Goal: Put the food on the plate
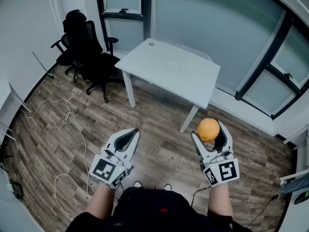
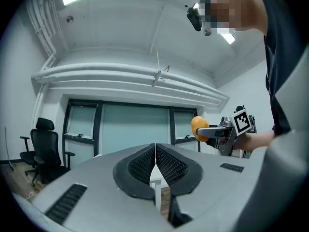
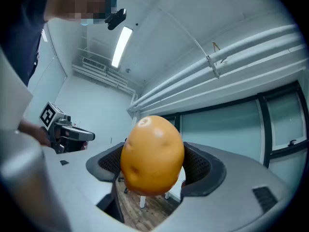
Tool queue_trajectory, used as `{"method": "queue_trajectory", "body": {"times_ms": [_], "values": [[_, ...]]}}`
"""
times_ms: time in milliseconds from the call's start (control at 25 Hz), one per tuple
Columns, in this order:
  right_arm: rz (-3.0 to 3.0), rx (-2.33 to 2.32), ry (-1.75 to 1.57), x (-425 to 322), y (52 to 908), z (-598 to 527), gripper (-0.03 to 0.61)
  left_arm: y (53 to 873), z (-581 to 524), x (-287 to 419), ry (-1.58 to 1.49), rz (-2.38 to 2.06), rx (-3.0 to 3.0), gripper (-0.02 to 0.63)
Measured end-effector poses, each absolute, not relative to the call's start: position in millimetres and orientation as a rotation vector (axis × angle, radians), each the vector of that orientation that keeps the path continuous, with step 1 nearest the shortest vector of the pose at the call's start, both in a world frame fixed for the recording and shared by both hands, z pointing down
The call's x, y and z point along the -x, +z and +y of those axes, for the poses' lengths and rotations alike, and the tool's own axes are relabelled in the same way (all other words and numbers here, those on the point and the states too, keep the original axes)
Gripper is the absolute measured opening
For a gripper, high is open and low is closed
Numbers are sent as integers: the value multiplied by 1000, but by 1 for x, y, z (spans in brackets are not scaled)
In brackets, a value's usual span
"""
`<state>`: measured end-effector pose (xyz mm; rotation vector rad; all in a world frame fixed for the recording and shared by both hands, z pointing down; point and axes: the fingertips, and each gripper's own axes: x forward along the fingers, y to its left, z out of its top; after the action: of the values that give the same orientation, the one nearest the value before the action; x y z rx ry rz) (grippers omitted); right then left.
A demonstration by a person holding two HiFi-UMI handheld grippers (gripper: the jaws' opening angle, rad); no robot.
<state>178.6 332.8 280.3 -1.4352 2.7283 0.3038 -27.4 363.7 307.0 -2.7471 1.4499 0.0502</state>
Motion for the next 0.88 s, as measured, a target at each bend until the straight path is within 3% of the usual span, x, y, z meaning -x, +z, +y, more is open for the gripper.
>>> {"method": "queue_trajectory", "body": {"times_ms": [880], "values": [[2752, 1409, 225, -147, 285, 341, 370, 313, 376, 51, 60, 1431, 2787, 25]]}}
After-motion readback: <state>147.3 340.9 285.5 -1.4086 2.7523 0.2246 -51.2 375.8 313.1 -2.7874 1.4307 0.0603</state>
